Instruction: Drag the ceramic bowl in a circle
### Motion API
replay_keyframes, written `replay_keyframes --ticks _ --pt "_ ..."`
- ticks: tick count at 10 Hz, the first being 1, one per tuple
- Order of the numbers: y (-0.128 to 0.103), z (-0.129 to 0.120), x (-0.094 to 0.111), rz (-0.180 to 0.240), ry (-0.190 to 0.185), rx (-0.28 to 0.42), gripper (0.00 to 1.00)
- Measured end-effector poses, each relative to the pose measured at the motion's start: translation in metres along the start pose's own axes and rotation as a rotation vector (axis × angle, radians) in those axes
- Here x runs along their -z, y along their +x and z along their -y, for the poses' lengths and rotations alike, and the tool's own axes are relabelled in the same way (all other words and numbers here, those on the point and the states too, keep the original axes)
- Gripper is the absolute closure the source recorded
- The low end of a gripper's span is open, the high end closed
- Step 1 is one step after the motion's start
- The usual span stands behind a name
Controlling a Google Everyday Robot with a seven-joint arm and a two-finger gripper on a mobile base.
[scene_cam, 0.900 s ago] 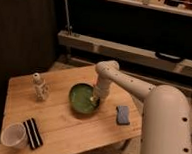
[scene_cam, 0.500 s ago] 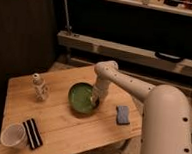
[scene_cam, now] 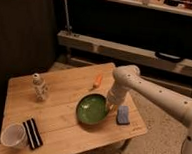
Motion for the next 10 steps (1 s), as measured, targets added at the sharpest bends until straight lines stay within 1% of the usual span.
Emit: replay_keyframes --ticks 1,2,3,4,5,7,8,10 --pt "-0.012 -0.01 0.01 0.006 0.0 0.006 1.0" --pt "-0.023 -0.015 0.012 0.017 -0.003 0.013 1.0" --pt "-0.038 -0.015 0.008 0.036 -0.007 0.03 1.0" --pt "-0.057 -0.007 -0.007 0.056 -0.009 0.061 1.0" --pt "-0.074 0.005 -0.021 0.069 -0.007 0.09 1.0" --pt "-0.119 0.036 -0.043 0.104 -0.007 0.178 1.0" --pt "-0.131 0.048 -0.048 0.112 -0.004 0.209 1.0" --pt "-0.149 0.086 -0.056 0.12 0.015 0.271 1.0"
